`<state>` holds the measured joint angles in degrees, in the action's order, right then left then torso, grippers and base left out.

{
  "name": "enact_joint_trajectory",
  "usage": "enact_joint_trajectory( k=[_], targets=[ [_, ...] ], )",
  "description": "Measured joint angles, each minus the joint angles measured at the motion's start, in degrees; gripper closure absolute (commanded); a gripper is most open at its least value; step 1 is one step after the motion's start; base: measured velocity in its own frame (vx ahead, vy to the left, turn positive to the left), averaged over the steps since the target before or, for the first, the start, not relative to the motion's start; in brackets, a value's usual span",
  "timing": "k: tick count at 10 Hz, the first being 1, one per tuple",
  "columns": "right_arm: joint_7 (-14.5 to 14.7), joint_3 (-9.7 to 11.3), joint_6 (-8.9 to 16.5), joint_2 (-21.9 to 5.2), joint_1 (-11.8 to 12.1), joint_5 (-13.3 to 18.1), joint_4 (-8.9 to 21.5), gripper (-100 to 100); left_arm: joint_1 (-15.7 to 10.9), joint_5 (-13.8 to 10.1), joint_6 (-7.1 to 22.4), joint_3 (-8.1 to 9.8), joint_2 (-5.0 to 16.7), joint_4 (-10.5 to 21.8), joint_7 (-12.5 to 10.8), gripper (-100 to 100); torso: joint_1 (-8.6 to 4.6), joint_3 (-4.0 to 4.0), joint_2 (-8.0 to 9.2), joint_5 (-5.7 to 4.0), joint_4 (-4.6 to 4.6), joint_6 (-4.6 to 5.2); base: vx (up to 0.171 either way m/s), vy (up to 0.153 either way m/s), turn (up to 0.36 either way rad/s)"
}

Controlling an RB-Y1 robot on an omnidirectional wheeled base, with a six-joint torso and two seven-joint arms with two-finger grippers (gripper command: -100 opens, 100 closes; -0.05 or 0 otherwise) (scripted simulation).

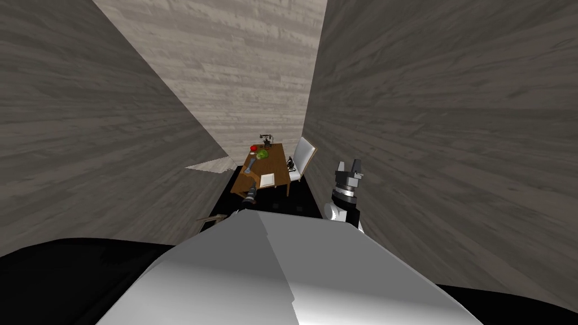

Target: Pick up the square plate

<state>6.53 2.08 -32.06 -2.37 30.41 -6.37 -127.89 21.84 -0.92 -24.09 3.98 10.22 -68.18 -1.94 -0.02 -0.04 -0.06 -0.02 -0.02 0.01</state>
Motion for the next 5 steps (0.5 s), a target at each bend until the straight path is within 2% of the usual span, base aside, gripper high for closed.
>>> enact_joint_trajectory(
  k=[5],
  targets=[
    [0.00, 0.00, 0.00, 0.00, 0.00, 0.00, 0.00, 0, -2.83, -0.49, -2.77, 0.65, -0.40, 8.21, -0.43, -100, 0.00, -0.03, -0.07, 0.00, -0.01, 0.01, 0.030, -0.011, -0.029]
  ],
)
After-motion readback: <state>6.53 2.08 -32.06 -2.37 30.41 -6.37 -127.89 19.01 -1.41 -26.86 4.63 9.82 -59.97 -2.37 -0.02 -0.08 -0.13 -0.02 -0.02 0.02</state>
